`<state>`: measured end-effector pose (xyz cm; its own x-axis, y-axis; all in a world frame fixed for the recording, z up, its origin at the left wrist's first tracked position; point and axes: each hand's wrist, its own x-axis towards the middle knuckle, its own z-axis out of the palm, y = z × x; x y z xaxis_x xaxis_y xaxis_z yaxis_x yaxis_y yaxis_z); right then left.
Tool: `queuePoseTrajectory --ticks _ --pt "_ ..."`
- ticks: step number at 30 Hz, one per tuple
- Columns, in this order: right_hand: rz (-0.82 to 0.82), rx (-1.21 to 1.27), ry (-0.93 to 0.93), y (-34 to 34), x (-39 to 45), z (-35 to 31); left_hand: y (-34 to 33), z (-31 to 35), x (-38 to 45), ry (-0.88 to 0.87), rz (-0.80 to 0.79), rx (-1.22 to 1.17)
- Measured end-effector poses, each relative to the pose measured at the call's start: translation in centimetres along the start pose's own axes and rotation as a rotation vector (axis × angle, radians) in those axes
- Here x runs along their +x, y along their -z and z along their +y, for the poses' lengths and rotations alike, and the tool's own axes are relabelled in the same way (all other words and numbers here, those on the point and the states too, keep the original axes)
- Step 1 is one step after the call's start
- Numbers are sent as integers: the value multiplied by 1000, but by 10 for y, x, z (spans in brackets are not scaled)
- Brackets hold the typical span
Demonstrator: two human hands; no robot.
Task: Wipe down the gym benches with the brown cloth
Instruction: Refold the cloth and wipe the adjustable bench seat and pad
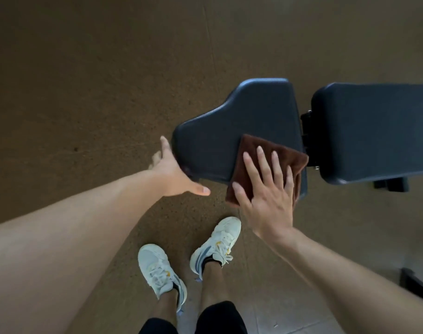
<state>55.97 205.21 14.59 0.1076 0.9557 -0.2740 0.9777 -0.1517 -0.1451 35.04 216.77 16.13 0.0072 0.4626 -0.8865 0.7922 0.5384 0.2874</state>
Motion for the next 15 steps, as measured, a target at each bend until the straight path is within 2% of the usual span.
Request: queuePoseTrajectory --ticks 4,10,12,15 --pt "9 -116 150 -4 10 -19 -17 -95 -20 83 -7 -83" --pt "-10 -379 811 -1 84 -103 -37 -184 -40 206 77 -110" --pt "-21 -440 868 -7 95 -121 -40 -186 -42 177 142 -146" --pt "70 -372 750 -14 75 -107 -38 -173 -44 76 237 -174"
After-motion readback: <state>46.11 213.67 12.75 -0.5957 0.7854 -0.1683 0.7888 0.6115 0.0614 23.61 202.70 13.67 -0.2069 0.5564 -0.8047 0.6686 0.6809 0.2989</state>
